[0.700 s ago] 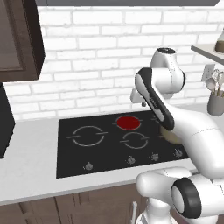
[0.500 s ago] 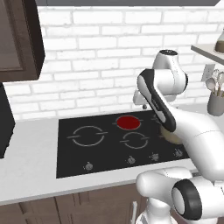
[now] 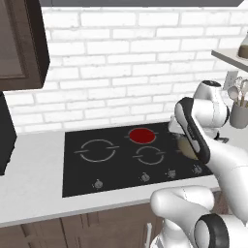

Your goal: Turn off the rear center burner of the stove.

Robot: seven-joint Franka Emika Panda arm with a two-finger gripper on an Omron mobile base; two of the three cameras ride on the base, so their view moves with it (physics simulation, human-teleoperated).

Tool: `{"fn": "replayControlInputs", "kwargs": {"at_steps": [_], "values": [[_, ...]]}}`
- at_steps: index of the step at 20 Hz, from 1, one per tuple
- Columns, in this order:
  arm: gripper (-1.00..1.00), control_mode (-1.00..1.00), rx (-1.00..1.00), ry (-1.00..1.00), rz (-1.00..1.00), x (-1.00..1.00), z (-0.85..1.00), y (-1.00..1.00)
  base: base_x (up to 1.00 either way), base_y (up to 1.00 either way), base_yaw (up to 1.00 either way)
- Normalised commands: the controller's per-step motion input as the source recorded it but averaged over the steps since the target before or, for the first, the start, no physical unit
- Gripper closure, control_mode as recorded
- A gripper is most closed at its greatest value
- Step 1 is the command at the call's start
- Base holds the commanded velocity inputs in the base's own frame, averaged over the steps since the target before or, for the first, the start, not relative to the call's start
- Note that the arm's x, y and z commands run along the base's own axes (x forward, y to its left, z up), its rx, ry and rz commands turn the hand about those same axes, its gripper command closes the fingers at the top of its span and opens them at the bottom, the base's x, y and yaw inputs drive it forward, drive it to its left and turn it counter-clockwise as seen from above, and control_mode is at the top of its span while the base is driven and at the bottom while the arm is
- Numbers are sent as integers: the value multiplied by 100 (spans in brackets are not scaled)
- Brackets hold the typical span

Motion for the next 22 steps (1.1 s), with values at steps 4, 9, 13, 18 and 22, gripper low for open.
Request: {"fn": "replayControlInputs", "kwargs": {"at_steps": [4, 9, 13, 18, 22], "values": [[-100, -100, 11, 18, -47, 0, -80, -6, 0, 0, 0], [-100, -100, 13, 16, -45, 3, -61, 1, 0, 0, 0], [-100, -100, 5, 13, -37, 3, -44, 12, 0, 0, 0], [-100, -100, 1, 11, -31, 14, -46, 31, 0, 0, 0], [-100, -100, 0, 7, -22, 16, -46, 20, 0, 0, 0]]}}
